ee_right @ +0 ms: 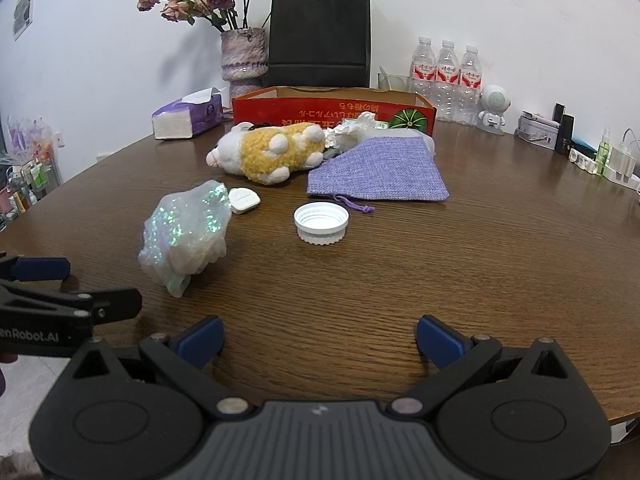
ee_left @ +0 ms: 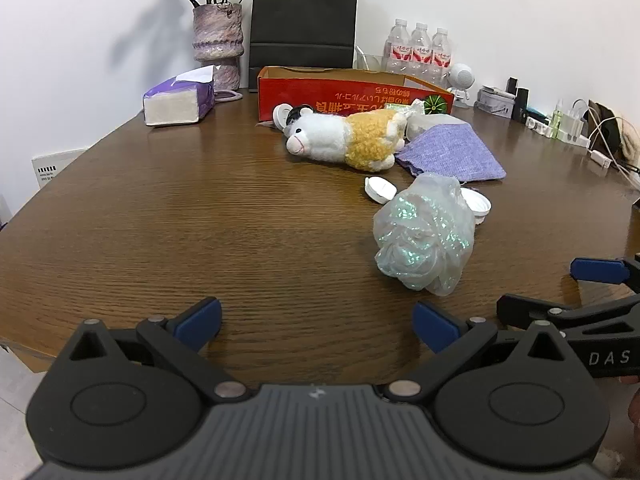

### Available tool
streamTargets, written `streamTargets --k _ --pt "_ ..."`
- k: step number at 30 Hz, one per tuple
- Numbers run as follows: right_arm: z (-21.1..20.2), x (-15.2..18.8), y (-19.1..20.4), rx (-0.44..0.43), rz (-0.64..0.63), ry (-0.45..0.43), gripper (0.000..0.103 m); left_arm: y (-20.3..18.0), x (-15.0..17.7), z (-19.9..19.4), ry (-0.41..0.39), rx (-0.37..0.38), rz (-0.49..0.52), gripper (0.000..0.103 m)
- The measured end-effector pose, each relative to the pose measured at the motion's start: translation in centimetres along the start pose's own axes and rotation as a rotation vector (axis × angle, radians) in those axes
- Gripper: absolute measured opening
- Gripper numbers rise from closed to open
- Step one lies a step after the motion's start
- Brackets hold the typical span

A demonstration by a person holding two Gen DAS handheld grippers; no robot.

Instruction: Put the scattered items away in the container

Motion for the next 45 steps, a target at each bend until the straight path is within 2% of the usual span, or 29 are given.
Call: streamTargets --k 5,10,16,22,26,29,31,32,33,35,36,39,42,45 --pt "0.1 -0.3 -0.7 0.003 0.021 -0.001 0.103 -0.4 -0.4 -0.1 -0.017 0.049 0.001 0.103" --pt "0.3 -0.6 -1.5 0.023 0.008 -0.013 0.103 -1.7 -1.5 -0.5 -0.075 0.076 0.061 0.103" --pt "0.6 -1.3 -2.9 0.052 -0.014 -0.022 0.103 -3.2 -3.1 0.9 -0.089 0.128 0.079 0.103" --pt "2.1 -2.4 -2.7 0.026 -0.029 -0.016 0.103 -3.3 -4.1 2.3 -0.082 0.089 0.062 0.103" --pt "3.5 -3.4 -1.7 -0.003 -0.047 -0.019 0.103 -2.3 -4.2 2.4 -0.089 0.092 0.030 0.101" --pt "4.4 -4.2 -0.8 -0.014 -0.056 -0.027 0.103 -1.7 -4.4 2.6 -0.093 0.108 0.021 0.091" --pt "5.1 -4.7 -0.4 -0.021 -0.054 -0.021 0.100 -1.4 -4.4 3.0 -0.081 0.134 0.015 0.073" --pt "5.4 -4.9 -0.2 -0.028 -0.049 -0.012 0.099 -1.3 -4.5 3.2 -0.072 0.151 0.012 0.067" --pt "5.8 -5.1 -0.1 -0.035 -0.047 -0.004 0.095 -1.2 -4.5 3.5 -0.063 0.167 0.008 0.056" --pt "6.5 -5.4 0.4 -0.046 -0.049 0.015 0.088 -0.8 -4.6 3.9 -0.056 0.191 -0.006 0.051" --pt "7.0 -5.6 0.6 -0.049 -0.051 0.025 0.081 -0.6 -4.8 4.0 -0.056 0.198 -0.012 0.050" --pt "7.5 -6.4 1.0 -0.063 -0.047 0.018 0.041 0.0 -5.6 4.3 -0.064 0.203 -0.024 0.050" --pt "7.5 -7.2 1.0 -0.090 -0.019 0.019 0.039 0.7 -6.5 4.5 -0.077 0.200 -0.032 0.050" --pt "7.4 -7.9 1.1 -0.082 -0.023 -0.003 0.039 1.3 -7.4 4.8 -0.087 0.201 -0.036 0.050"
Point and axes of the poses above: each gripper's, at about its wrist camera, not at the fingertips, and z roughly the way its jaws point, y to its left, x to its underside, the point moved 4 cm from there along z, roughly the way its jaws point, and after that the axes turned 9 degrees about z, right-handed, at the moved point
